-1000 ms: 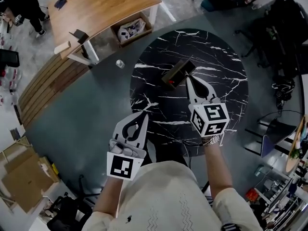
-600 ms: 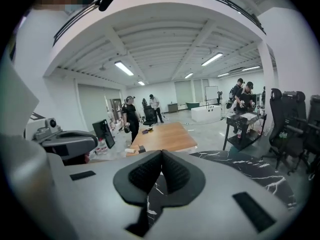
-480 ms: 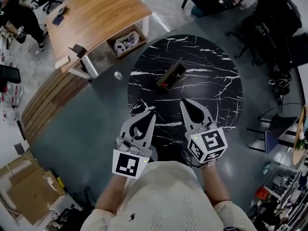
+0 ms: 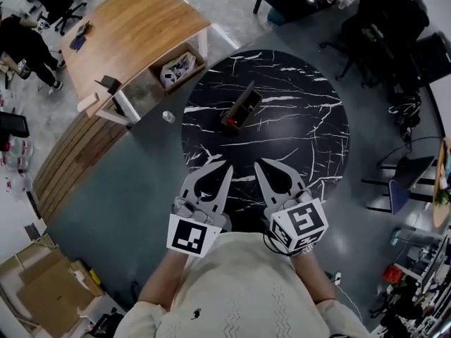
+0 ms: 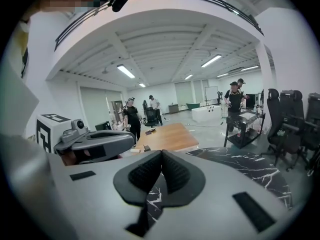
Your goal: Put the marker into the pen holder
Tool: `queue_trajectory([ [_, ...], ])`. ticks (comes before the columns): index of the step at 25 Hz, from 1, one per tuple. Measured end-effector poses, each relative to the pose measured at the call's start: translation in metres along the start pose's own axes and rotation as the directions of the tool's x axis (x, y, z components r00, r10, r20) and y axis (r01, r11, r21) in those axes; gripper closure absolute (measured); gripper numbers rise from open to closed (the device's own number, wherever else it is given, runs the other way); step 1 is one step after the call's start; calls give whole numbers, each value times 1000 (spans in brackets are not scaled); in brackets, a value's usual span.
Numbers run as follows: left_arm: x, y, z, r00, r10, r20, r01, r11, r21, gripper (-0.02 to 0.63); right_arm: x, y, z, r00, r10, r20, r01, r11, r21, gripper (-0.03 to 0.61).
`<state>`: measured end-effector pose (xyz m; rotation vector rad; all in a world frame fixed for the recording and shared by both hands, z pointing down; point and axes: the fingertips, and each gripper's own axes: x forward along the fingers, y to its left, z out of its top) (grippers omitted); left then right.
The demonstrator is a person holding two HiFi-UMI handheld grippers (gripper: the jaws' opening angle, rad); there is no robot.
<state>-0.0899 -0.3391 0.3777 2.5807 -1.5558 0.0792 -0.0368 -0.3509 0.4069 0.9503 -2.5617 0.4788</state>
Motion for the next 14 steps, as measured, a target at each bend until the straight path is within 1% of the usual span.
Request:
queue_trajectory([
  [1, -1, 0, 1, 1000, 0, 1, 0, 1000, -2, 606, -2, 0, 0, 1000, -5, 0, 5, 1000, 3, 563],
  [4, -3, 0, 1, 1000, 20, 16, -19, 998, -53, 606, -5, -1, 0, 1000, -13, 3, 13, 1000, 23, 563],
  [8, -4, 1, -1, 1000, 15, 7, -14, 999, -51, 606, -4, 0, -1, 1000, -16, 0, 16, 1000, 24, 563],
  [9, -4, 0, -2, 1000, 7, 2, -7, 999, -35, 606, -4, 1, -2, 1000, -16, -3, 16, 1000, 24, 563],
  [11, -5, -2, -4, 999, -24, -24, 24, 999, 40, 606, -4, 2, -4, 1000, -17, -8, 17, 999, 27, 563],
  [14, -7, -6, -5, 997, -58, -57, 66, 989, 133, 606, -6, 3, -5, 1000, -19, -8, 19, 999, 39, 563],
])
